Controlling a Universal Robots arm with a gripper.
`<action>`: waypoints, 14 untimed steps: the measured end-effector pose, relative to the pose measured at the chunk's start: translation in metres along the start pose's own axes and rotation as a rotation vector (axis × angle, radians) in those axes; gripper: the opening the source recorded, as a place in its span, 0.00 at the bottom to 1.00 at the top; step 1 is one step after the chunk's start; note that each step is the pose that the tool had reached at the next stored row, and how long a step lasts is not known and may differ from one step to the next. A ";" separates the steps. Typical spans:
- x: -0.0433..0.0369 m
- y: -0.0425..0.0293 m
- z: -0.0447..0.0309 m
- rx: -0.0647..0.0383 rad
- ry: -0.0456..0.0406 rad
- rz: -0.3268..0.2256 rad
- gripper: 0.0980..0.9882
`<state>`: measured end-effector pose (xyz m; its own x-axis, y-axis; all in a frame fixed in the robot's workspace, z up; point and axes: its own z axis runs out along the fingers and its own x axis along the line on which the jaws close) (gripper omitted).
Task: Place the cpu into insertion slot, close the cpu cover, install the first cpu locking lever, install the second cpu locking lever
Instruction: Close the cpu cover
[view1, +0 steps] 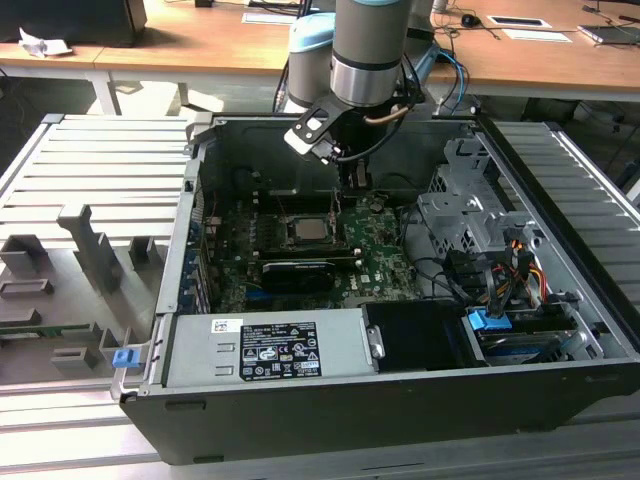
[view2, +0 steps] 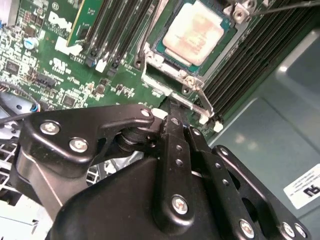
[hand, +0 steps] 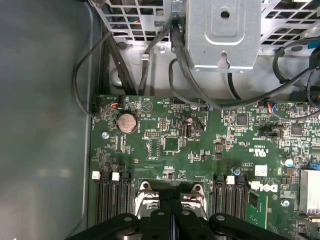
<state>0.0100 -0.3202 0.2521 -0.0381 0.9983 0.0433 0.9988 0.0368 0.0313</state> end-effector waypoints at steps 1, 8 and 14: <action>0.0006 -0.0037 0.0005 0.000 0.0000 0.000 0.01; 0.0025 -0.0181 0.0099 0.000 -0.0004 0.000 0.01; 0.0047 -0.0416 0.0132 0.001 -0.0005 0.000 0.01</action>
<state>-0.0314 -0.3165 0.2378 -0.0381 0.9984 0.0428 0.9989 0.0368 0.0307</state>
